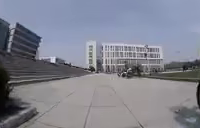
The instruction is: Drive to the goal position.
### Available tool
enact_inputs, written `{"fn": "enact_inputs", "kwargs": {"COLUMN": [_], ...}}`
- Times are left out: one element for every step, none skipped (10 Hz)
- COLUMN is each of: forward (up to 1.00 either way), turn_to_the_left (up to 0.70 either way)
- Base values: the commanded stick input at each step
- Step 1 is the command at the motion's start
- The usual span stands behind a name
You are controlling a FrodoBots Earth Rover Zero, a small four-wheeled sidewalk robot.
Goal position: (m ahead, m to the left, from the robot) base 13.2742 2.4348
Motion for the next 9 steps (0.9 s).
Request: {"fn": "enact_inputs", "kwargs": {"forward": [0.85,0.85,0.85,0.85,0.85,0.85,0.85,0.85,0.85], "turn_to_the_left": [0.0,0.0,0.2,0.34,0.34,0.34,0.34,0.34,0.25]}}
